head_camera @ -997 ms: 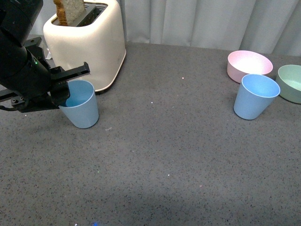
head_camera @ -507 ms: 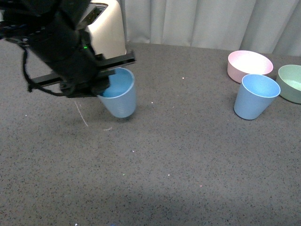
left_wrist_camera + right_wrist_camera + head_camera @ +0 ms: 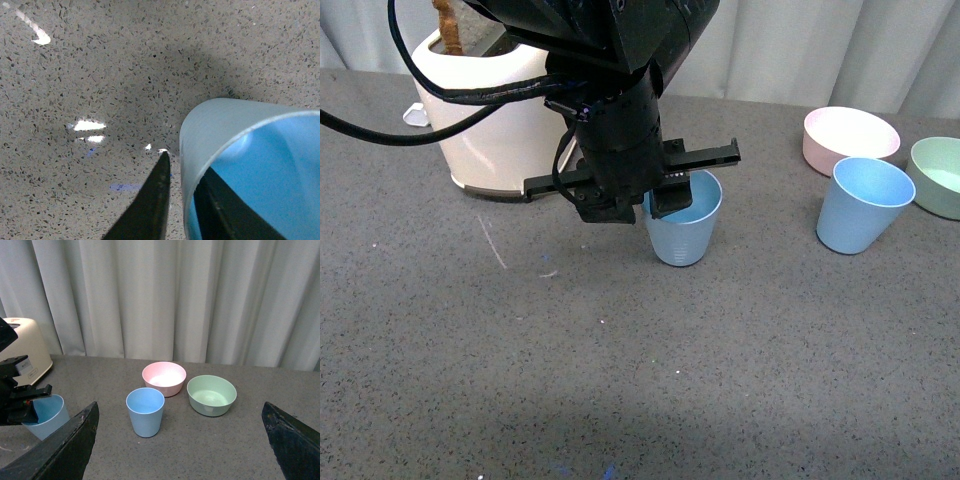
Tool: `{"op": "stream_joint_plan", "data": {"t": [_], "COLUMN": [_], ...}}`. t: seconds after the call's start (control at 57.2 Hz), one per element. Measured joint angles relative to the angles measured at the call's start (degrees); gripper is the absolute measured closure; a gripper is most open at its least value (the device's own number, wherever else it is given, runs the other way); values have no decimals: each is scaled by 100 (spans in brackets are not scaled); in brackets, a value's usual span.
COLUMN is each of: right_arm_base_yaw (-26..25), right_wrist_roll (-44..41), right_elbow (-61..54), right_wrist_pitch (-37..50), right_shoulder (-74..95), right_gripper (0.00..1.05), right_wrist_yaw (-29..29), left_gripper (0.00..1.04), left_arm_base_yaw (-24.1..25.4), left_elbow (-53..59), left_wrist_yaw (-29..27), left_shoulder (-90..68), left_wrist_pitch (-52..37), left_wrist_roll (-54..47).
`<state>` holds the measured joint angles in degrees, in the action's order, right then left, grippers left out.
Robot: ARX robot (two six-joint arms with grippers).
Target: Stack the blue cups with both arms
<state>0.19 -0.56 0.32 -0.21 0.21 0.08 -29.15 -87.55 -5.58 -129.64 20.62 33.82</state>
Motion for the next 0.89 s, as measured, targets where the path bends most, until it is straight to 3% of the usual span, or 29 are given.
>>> {"op": "stream_joint_plan", "data": {"t": [0.402, 0.472, 0.525, 0.595, 0.665, 0.717, 0.822, 0.892], "right_arm_base_yaw": [0, 0, -2, -2, -2, -2, -4, -4], "right_wrist_roll": [0, 0, 0, 2, 0, 0, 0, 0], "right_elbow": [0, 0, 0, 0, 0, 0, -2, -2], "right_wrist_pitch": [0, 0, 0, 0, 0, 0, 0, 0], "right_shoulder": [0, 0, 0, 0, 0, 0, 0, 0], "right_gripper": [10, 10, 10, 10, 10, 10, 10, 10], "right_wrist_yaw": [2, 0, -13, 2, 4, 2, -17, -13], "left_gripper": [19, 29, 36, 50, 61, 73, 99, 101], "left_arm_base_yaw": [33, 35, 94, 337, 560, 802, 1174, 1381], "left_elbow": [713, 1495, 2190, 3595, 4382, 4986, 5932, 6511], "left_wrist_yaw": [-74, -1198, -1676, -1797, -1690, -1543, -1176, -933], "left_shoulder": [901, 1095, 1248, 1552, 1862, 2518, 3550, 3875], "left_wrist_pitch": [-820, -2645, -3897, -6321, -7897, -8557, -8819, -8815], "left_wrist_roll": [-57, -798, -1403, -2406, -2798, -3058, -3230, -3272]}}
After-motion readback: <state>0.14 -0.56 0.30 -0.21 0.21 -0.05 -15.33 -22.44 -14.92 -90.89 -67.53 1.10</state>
